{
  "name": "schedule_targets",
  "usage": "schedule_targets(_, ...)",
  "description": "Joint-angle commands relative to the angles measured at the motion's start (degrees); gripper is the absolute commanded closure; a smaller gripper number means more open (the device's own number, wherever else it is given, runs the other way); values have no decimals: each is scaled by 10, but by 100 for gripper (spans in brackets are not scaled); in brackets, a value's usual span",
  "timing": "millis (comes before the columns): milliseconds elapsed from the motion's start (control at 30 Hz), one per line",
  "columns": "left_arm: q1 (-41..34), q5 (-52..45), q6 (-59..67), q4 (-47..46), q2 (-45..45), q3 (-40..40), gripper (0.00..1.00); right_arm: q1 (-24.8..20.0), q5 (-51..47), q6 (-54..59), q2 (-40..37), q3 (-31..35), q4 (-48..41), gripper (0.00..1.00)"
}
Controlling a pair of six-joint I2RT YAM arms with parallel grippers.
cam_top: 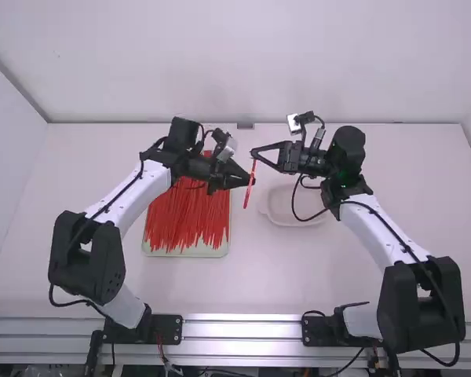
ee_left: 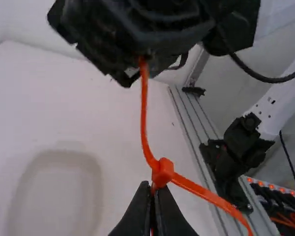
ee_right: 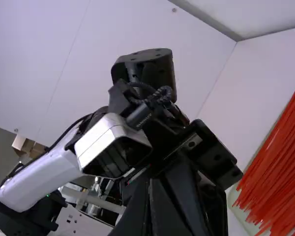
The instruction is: Fasten the cable tie
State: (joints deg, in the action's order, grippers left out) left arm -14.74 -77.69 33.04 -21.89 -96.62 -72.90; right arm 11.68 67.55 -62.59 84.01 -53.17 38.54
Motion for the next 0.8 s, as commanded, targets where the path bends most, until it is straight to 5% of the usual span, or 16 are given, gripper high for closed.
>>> schedule_targets(0, -1, 67, 4, -22, 0, 26, 98, -2, -11, -2, -9, -14, 16, 100)
schedule_targets(767, 2, 17, 2, -45, 0, 167, 98, -35, -15, -6, -9, -14, 18, 100)
